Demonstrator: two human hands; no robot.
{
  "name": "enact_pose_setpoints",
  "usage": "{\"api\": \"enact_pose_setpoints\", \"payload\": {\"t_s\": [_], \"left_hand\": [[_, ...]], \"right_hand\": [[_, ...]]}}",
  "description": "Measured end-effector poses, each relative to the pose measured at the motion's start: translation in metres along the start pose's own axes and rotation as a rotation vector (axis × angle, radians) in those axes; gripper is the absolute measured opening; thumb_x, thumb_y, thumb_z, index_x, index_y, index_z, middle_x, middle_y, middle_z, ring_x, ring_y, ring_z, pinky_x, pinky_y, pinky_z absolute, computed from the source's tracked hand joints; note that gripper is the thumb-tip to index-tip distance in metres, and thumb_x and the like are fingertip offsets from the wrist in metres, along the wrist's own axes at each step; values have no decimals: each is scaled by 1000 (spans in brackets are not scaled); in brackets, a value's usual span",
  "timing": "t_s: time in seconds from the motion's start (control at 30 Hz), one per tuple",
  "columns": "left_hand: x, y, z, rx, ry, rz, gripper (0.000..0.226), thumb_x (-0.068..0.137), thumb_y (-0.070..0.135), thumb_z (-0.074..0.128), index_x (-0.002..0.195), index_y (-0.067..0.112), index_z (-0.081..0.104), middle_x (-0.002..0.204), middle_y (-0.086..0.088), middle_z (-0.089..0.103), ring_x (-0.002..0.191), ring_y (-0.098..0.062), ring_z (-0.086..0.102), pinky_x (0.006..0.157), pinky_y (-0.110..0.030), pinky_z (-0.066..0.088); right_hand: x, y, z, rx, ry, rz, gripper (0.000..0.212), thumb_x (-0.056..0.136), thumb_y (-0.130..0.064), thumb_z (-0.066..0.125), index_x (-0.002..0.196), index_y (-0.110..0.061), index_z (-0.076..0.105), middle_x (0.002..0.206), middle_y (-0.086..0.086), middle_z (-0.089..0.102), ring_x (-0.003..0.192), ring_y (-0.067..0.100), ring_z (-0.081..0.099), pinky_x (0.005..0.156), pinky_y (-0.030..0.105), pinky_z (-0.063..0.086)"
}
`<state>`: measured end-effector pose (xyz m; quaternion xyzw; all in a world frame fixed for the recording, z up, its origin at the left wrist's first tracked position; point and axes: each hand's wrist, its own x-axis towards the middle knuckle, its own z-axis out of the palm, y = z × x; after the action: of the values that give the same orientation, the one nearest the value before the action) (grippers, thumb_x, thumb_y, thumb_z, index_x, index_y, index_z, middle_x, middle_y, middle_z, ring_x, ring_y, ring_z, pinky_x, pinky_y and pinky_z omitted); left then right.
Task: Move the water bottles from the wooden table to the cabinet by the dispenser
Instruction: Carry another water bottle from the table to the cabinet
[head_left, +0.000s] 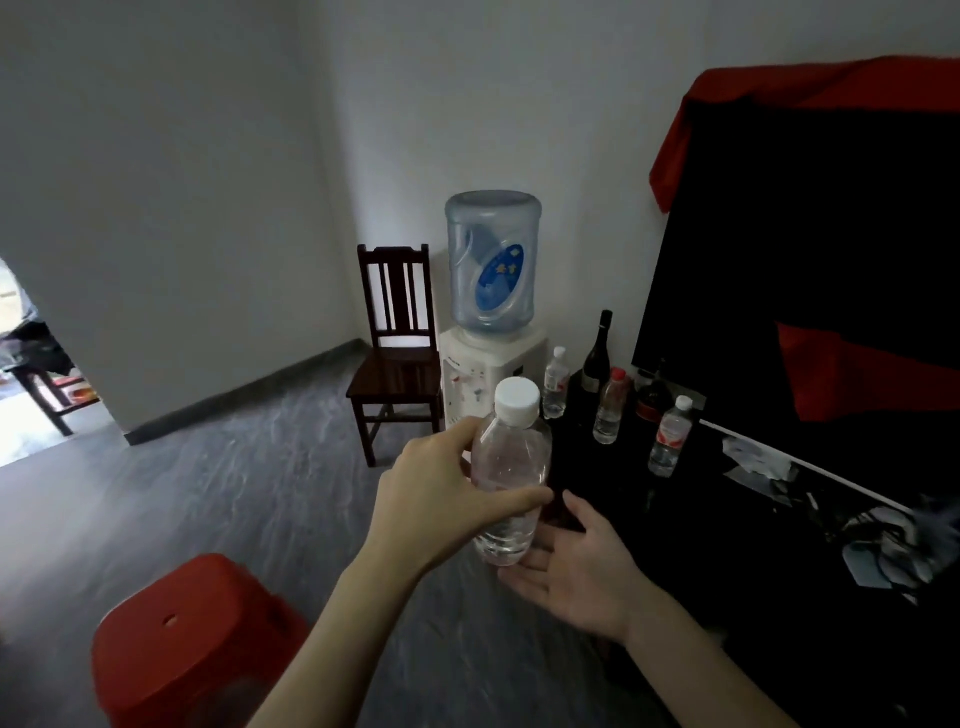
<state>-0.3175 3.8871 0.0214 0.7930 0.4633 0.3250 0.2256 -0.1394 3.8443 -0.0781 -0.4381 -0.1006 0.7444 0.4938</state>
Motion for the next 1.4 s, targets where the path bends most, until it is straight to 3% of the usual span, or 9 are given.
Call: {"api": "enact_pose_setpoints", "payload": {"t_s": [0.13, 0.27, 0.43, 0.57, 0.83, 0.97, 1.13, 1.23, 1.4], "left_hand": [[71, -14, 20, -16, -8, 8, 60, 51, 88, 71, 94, 46, 64, 86, 33, 69, 81, 11, 65, 65, -20, 51], [130, -32, 40, -30, -24, -4, 58, 51, 87, 72, 91, 45, 65, 88, 35, 68, 81, 11, 65, 63, -17, 44], [197, -60, 69, -21, -70, 0, 58, 51, 88, 71, 90, 46, 63, 84, 30, 69, 78, 7, 65, 69, -29, 56], [251, -87, 90, -58, -147, 21, 60, 55, 86, 72, 101, 47, 65, 89, 29, 71, 81, 7, 68, 77, -35, 61], [385, -155, 120, -95, -249, 47, 45, 55, 81, 75, 93, 63, 58, 90, 40, 67, 84, 13, 65, 72, -27, 59], [447, -183, 141, -88, -336, 84, 49, 57, 81, 75, 95, 52, 63, 87, 36, 68, 83, 14, 64, 65, -16, 52], [479, -210, 188, 43, -446, 134, 68, 54, 88, 67, 109, 50, 58, 86, 30, 62, 85, 6, 61, 67, -20, 45], [489, -225, 218, 79, -527, 127, 63, 57, 84, 67, 106, 45, 59, 83, 28, 57, 87, 1, 62, 64, -20, 41], [501, -247, 262, 48, -661, 78, 58, 64, 81, 60, 108, 43, 57, 96, 22, 67, 91, -1, 64, 79, -30, 54]], "right_hand": [[48, -54, -5, 44, 4, 4, 71, 94, -59, 42, 130, 1, 58, 125, 29, 63, 110, 40, 66, 97, 45, 48], [93, -89, -12, 36, 17, 33, 73, 93, -60, 41, 129, 1, 59, 125, 28, 64, 112, 39, 66, 93, 45, 49], [146, -129, -23, 71, 60, 27, 73, 92, -60, 43, 128, 1, 60, 126, 29, 63, 125, 40, 55, 92, 45, 50], [193, -153, -30, 113, 111, 42, 74, 92, -62, 42, 127, 0, 61, 124, 29, 64, 119, 40, 60, 88, 46, 51], [305, -214, -21, 186, 219, 27, 75, 95, -62, 38, 124, 3, 62, 122, 30, 65, 120, 41, 57, 96, 44, 46], [360, -237, -22, 240, 296, -3, 73, 96, -61, 38, 123, 3, 63, 121, 30, 65, 107, 40, 61, 89, 43, 47], [418, -244, -42, 266, 458, 6, 71, 97, -62, 37, 116, -1, 68, 108, 26, 71, 106, 39, 63, 81, 41, 51], [445, -243, -63, 294, 526, 48, 70, 95, -64, 39, 116, -5, 69, 105, 22, 73, 101, 36, 69, 81, 39, 55], [481, -233, -105, 360, 569, 91, 73, 94, -67, 35, 124, -9, 66, 115, 19, 71, 113, 35, 63, 89, 42, 52]]}}
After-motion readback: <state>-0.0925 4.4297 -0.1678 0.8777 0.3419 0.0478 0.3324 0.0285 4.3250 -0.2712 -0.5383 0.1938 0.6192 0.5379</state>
